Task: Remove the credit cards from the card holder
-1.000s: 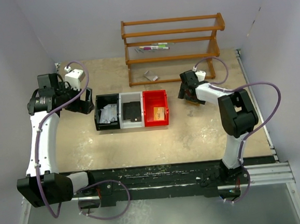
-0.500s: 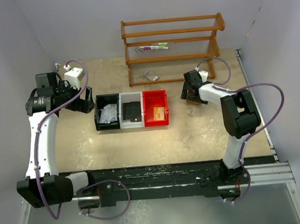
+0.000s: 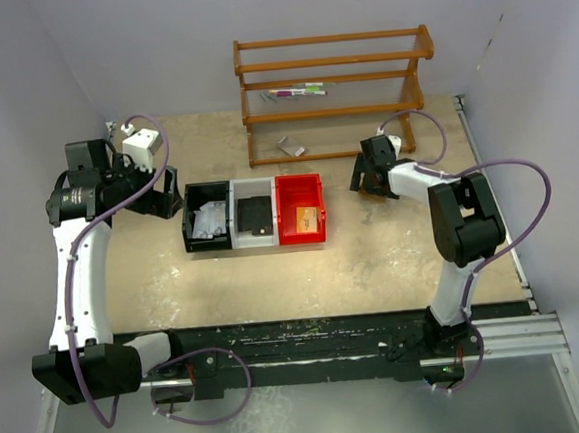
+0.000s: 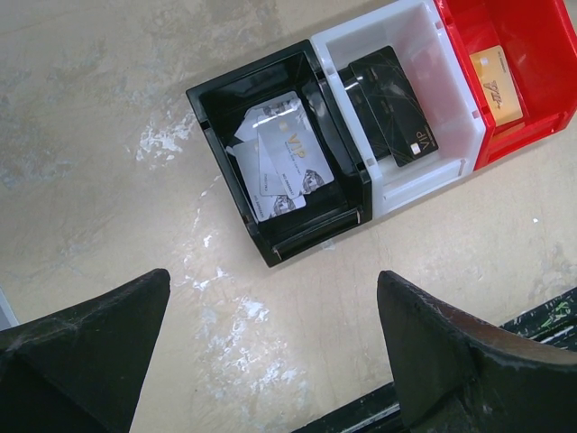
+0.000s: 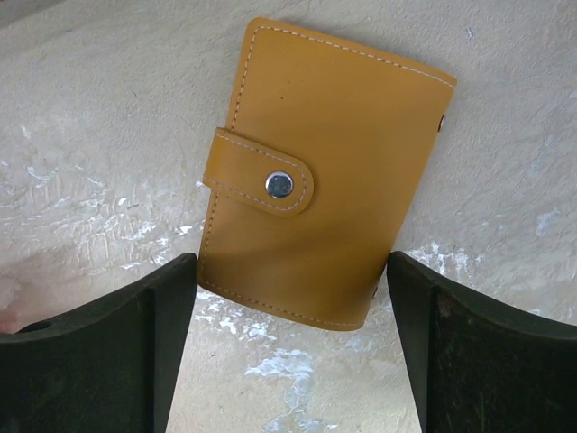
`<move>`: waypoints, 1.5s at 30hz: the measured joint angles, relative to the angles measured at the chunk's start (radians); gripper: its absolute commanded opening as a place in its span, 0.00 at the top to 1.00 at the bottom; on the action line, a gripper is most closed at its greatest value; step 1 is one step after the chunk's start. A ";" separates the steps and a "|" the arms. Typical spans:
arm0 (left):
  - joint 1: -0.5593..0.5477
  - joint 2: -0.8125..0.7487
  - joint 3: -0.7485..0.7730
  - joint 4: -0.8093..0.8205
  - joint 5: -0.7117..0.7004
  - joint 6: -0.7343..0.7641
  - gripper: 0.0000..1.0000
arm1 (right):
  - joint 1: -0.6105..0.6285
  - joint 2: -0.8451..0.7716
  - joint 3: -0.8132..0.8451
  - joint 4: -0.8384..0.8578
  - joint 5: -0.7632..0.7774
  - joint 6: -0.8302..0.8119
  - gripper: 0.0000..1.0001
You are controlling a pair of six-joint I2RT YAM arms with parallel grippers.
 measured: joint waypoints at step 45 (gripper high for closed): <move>0.000 0.005 0.047 -0.030 0.163 -0.132 0.01 | 0.398 -0.646 -0.144 0.179 -0.185 -0.214 0.23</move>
